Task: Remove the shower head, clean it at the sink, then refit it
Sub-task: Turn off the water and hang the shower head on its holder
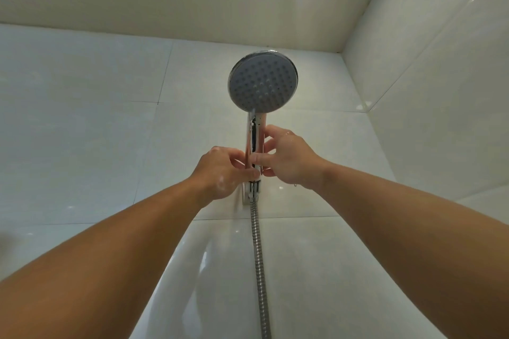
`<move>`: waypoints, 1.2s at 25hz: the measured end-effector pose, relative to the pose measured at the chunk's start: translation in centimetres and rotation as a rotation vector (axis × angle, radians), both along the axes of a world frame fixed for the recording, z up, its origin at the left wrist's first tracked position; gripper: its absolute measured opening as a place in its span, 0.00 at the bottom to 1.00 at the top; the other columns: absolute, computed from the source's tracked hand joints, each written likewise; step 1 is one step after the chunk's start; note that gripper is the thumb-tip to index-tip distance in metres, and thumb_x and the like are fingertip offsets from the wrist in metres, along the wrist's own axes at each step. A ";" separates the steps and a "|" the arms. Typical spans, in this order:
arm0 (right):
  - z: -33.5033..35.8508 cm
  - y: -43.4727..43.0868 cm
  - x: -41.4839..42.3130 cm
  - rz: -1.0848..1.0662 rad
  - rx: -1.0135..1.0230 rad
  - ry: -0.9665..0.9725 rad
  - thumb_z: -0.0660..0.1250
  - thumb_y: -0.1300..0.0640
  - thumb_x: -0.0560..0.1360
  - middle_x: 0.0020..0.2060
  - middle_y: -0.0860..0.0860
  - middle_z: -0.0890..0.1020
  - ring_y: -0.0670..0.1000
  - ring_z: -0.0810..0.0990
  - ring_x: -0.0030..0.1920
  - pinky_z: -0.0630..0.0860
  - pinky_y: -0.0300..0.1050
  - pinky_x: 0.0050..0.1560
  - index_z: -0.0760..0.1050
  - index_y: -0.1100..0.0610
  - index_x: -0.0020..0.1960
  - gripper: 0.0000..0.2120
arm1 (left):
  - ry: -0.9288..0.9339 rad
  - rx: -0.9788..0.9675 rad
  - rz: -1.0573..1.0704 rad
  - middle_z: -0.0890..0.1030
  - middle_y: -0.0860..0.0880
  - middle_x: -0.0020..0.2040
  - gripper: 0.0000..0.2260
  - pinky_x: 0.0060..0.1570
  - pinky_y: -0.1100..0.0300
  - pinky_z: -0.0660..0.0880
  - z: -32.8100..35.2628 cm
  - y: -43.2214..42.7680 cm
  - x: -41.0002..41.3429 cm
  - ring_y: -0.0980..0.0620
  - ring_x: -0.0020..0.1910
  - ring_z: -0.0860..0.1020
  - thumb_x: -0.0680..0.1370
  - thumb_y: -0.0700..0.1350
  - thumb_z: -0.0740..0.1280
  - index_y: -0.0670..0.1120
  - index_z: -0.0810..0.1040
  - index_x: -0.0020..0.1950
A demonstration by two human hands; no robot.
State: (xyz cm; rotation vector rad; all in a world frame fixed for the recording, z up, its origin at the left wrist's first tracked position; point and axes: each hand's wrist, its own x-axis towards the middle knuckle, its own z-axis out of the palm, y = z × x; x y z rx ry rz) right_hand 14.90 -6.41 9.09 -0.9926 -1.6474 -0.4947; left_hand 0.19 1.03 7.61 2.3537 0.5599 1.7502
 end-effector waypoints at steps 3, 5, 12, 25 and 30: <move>-0.6 0.7 0.1 0.024 0.031 0.046 0.74 0.55 0.77 0.48 0.52 0.84 0.54 0.86 0.45 0.85 0.53 0.49 0.76 0.50 0.64 0.17 | -0.026 -0.009 -0.012 0.86 0.49 0.42 0.07 0.47 0.55 0.82 -0.3 -0.2 0.2 0.51 0.41 0.84 0.72 0.47 0.78 0.49 0.85 0.49; -0.3 1.2 0.2 0.054 0.031 0.079 0.74 0.55 0.77 0.46 0.52 0.86 0.54 0.87 0.43 0.85 0.54 0.48 0.78 0.51 0.61 0.14 | -0.031 -0.024 -0.016 0.87 0.47 0.41 0.07 0.46 0.54 0.83 -0.1 -0.1 0.2 0.50 0.39 0.84 0.72 0.47 0.78 0.47 0.86 0.48; 1.0 2.1 -0.2 0.048 -0.035 0.189 0.74 0.52 0.76 0.47 0.57 0.87 0.58 0.87 0.44 0.86 0.55 0.46 0.79 0.54 0.56 0.11 | -0.050 -0.034 0.039 0.87 0.40 0.42 0.08 0.52 0.45 0.83 1.0 -0.1 0.7 0.42 0.40 0.85 0.74 0.48 0.76 0.42 0.86 0.45; -0.9 1.5 -2.2 -0.145 -0.010 0.237 0.66 0.51 0.81 0.49 0.53 0.83 0.50 0.81 0.40 0.72 0.38 0.33 0.78 0.50 0.53 0.05 | 0.019 -0.050 0.153 0.86 0.38 0.45 0.15 0.53 0.45 0.81 0.1 -0.7 1.7 0.38 0.46 0.85 0.80 0.52 0.66 0.41 0.85 0.46; -1.6 1.3 -2.8 -0.154 0.010 0.273 0.65 0.54 0.80 0.50 0.51 0.81 0.49 0.81 0.40 0.72 0.38 0.32 0.78 0.50 0.57 0.07 | 0.135 0.030 0.363 0.85 0.40 0.47 0.23 0.56 0.50 0.78 -0.6 -0.7 1.3 0.40 0.50 0.83 0.82 0.57 0.59 0.41 0.85 0.50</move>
